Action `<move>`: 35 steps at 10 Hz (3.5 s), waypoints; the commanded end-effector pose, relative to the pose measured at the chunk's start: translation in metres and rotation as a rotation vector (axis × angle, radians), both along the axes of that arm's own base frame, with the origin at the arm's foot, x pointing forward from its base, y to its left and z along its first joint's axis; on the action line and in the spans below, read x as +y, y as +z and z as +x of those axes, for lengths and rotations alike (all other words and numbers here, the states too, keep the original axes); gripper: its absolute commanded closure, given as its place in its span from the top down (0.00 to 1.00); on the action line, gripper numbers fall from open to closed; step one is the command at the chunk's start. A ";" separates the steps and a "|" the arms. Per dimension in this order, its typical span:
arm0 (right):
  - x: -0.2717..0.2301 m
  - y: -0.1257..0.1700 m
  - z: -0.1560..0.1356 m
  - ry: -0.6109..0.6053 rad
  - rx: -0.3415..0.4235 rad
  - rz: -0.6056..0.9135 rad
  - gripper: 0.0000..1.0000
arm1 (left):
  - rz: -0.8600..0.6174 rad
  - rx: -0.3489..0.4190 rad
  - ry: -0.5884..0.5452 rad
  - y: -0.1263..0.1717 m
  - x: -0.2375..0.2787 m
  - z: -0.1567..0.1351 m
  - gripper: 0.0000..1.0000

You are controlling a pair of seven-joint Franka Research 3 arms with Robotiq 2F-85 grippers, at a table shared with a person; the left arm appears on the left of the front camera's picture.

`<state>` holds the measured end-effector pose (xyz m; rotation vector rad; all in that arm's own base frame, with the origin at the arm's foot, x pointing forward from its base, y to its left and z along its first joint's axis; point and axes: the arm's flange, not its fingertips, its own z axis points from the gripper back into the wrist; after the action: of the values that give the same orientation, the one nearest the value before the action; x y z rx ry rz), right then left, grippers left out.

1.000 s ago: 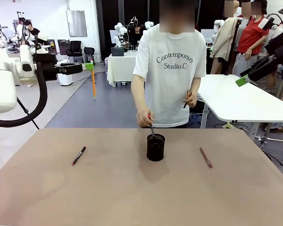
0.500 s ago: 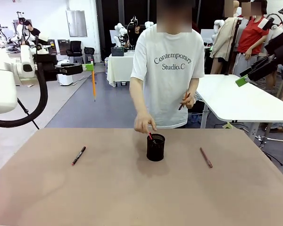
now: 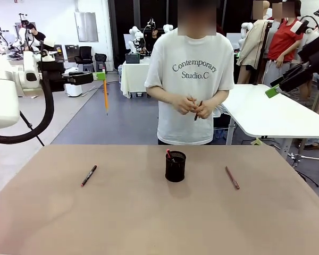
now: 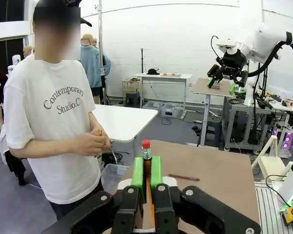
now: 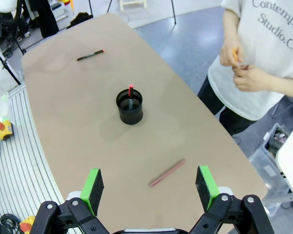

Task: Place the pens into the pen holder.
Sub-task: Pick up a writing instrument from the table and place it into the Pen holder.

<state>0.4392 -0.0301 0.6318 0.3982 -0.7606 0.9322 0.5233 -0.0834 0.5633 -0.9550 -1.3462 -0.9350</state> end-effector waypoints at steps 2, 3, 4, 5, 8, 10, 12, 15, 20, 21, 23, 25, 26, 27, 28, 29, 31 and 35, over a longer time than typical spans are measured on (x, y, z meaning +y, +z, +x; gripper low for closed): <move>0.000 0.002 0.000 0.005 -0.004 0.006 1.00 | -0.004 -0.003 -0.007 0.001 0.001 -0.001 0.00; 0.000 0.002 0.000 0.005 -0.004 0.006 1.00 | -0.004 -0.003 -0.007 0.001 0.001 -0.001 0.00; 0.000 0.002 0.000 0.005 -0.004 0.006 1.00 | -0.004 -0.003 -0.007 0.001 0.001 -0.001 0.00; 0.000 0.002 0.000 0.005 -0.004 0.006 1.00 | -0.004 -0.003 -0.007 0.001 0.001 -0.001 0.00; 0.000 0.002 0.000 0.005 -0.004 0.006 1.00 | -0.004 -0.003 -0.007 0.001 0.001 -0.001 0.00; 0.000 0.002 0.000 0.005 -0.004 0.006 1.00 | -0.004 -0.003 -0.007 0.001 0.001 -0.001 0.00; 0.000 0.002 0.000 0.005 -0.004 0.006 1.00 | -0.004 -0.003 -0.007 0.001 0.001 -0.001 0.00; 0.000 0.002 0.000 0.005 -0.004 0.006 1.00 | -0.004 -0.003 -0.007 0.001 0.001 -0.001 0.00; 0.000 0.002 0.000 0.005 -0.004 0.006 1.00 | -0.004 -0.003 -0.007 0.001 0.001 -0.001 0.00; 0.000 0.002 0.000 0.005 -0.004 0.006 1.00 | -0.004 -0.003 -0.007 0.001 0.001 -0.001 0.00; 0.000 0.002 0.000 0.005 -0.004 0.006 1.00 | -0.004 -0.003 -0.007 0.001 0.001 -0.001 0.00; 0.000 0.002 0.000 0.005 -0.004 0.006 1.00 | -0.004 -0.003 -0.007 0.001 0.001 -0.001 0.00; 0.000 0.002 0.000 0.005 -0.004 0.006 1.00 | -0.004 -0.003 -0.007 0.001 0.001 -0.001 0.00; 0.000 0.002 0.000 0.005 -0.004 0.006 1.00 | -0.004 -0.003 -0.007 0.001 0.001 -0.001 0.00; 0.000 0.002 0.000 0.005 -0.004 0.006 1.00 | -0.004 -0.003 -0.007 0.001 0.001 -0.001 0.00; 0.000 0.002 0.000 0.005 -0.004 0.006 1.00 | -0.004 -0.003 -0.007 0.001 0.001 -0.001 0.00; 0.000 0.002 0.000 0.005 -0.004 0.006 1.00 | -0.004 -0.003 -0.007 0.001 0.001 -0.001 0.00; 0.000 0.002 0.000 0.005 -0.004 0.006 1.00 | -0.004 -0.003 -0.007 0.001 0.001 -0.001 0.00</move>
<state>0.4392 -0.0301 0.6318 0.3982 -0.7606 0.9322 0.5233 -0.0834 0.5633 -0.9551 -1.3462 -0.9350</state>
